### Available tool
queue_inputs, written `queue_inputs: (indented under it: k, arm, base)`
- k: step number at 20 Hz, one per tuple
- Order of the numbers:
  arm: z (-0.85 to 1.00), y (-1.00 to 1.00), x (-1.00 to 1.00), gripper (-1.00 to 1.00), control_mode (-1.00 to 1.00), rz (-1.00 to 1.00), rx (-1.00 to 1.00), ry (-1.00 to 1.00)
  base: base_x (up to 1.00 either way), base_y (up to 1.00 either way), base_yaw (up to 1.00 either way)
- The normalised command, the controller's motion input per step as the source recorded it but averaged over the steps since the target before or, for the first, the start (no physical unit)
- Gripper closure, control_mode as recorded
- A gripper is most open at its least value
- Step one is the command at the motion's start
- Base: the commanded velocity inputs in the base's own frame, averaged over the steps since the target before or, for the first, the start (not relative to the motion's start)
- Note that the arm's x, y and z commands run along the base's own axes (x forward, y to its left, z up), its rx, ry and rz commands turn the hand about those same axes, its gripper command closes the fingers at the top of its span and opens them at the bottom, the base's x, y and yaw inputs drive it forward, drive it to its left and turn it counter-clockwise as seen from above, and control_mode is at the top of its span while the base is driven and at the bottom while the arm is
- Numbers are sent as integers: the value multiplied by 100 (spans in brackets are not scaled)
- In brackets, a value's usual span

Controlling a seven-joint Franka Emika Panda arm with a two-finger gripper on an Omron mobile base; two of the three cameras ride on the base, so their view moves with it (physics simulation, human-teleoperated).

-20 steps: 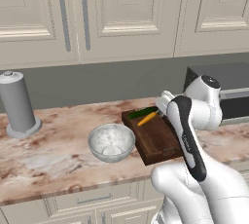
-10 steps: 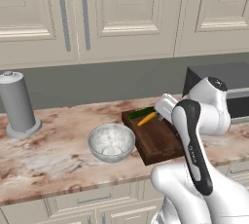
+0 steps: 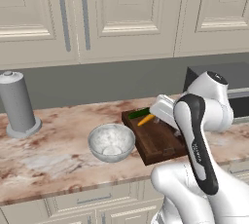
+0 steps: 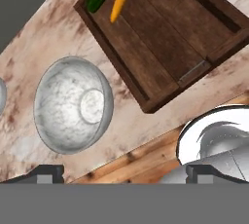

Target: Place the two vegetables and bowl onto the tray for setting up a vegetable dip station.

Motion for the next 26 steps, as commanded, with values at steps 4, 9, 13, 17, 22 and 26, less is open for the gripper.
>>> queue_inputs:
  k: [4, 9, 13, 17, 22, 26]
  arm:
    - [0, 14, -46, -100, -100, 5, -11, 0]
    - [0, 14, -24, -100, -100, 0, -10, 0]
    - [0, 19, 2, -100, -100, 7, -3, -4]
    - [0, 15, 29, -100, -100, 7, 0, 0]
    - [0, 6, 25, -100, -100, 2, -3, 0]
    - [-3, 0, 8, -100, -100, 0, -7, 0]
  base:
    - [0, 0, 0]
    - [0, 0, 0]
    - [0, 0, 0]
    - [0, 0, 0]
    - [0, 0, 0]
    - [0, 0, 0]
